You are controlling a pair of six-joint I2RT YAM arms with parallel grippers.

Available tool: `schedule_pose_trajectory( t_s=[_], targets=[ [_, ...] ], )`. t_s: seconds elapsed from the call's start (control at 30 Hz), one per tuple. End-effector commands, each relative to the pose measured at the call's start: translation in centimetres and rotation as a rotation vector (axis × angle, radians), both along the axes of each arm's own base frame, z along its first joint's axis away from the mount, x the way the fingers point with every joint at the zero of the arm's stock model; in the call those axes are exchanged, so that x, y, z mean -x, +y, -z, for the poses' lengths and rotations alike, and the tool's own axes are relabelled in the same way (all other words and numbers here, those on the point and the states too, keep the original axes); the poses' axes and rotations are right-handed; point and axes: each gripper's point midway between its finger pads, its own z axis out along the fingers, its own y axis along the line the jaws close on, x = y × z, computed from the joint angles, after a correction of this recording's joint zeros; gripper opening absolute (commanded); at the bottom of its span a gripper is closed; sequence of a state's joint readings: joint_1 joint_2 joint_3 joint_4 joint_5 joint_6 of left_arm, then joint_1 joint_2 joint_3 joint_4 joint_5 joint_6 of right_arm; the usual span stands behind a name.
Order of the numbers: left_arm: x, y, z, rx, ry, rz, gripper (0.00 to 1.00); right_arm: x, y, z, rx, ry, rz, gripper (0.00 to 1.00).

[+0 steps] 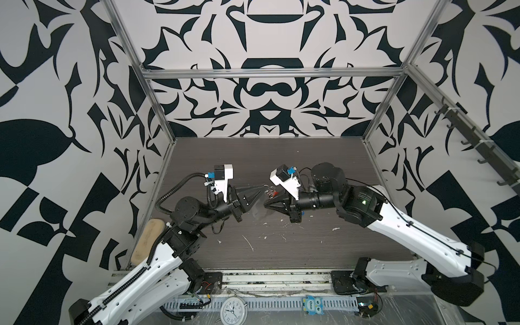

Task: Remove the keys from the keyring

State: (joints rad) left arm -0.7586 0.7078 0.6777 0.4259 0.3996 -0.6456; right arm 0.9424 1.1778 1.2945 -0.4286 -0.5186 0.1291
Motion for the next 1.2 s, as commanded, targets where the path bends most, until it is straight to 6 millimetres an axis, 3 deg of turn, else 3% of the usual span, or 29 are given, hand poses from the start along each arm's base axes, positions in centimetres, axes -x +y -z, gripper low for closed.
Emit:
schedule_pose_trajectory(
  t_s=[0.0,0.1,0.33,0.47,0.7,0.8,1.17],
  targets=[
    [1.2,0.6,-1.7,-0.014,-0.061,0.011,0.0,0.6,-1.4,-2.6,-0.045,-0.057,0.017,0.11],
    [1.6,0.9,-1.7,-0.046,-0.073,0.004,0.0,1.2,-2.3,-3.3,-0.045,-0.075,0.015,0.24],
    [1.8,0.9,-1.3,-0.081,-0.086,0.005,0.0,2.3,-3.9,-5.7,-0.11,-0.12,0.019,0.3],
    [1.2,0.9,-0.6,-0.107,-0.072,-0.023,0.0,2.1,-4.1,-5.2,-0.099,-0.106,0.043,0.31],
    [0.3,1.0,1.5,-0.158,-0.027,-0.068,0.0,-0.9,-5.7,-2.0,-0.052,-0.087,0.263,0.32],
    [-0.6,0.7,3.7,-0.199,0.023,-0.086,0.0,-2.0,-6.6,-0.8,-0.043,-0.088,0.349,0.31],
    [-4.4,1.0,18.3,-0.393,0.365,-0.234,0.0,-4.3,-9.0,6.0,0.061,-0.028,0.555,0.28]
  ],
)
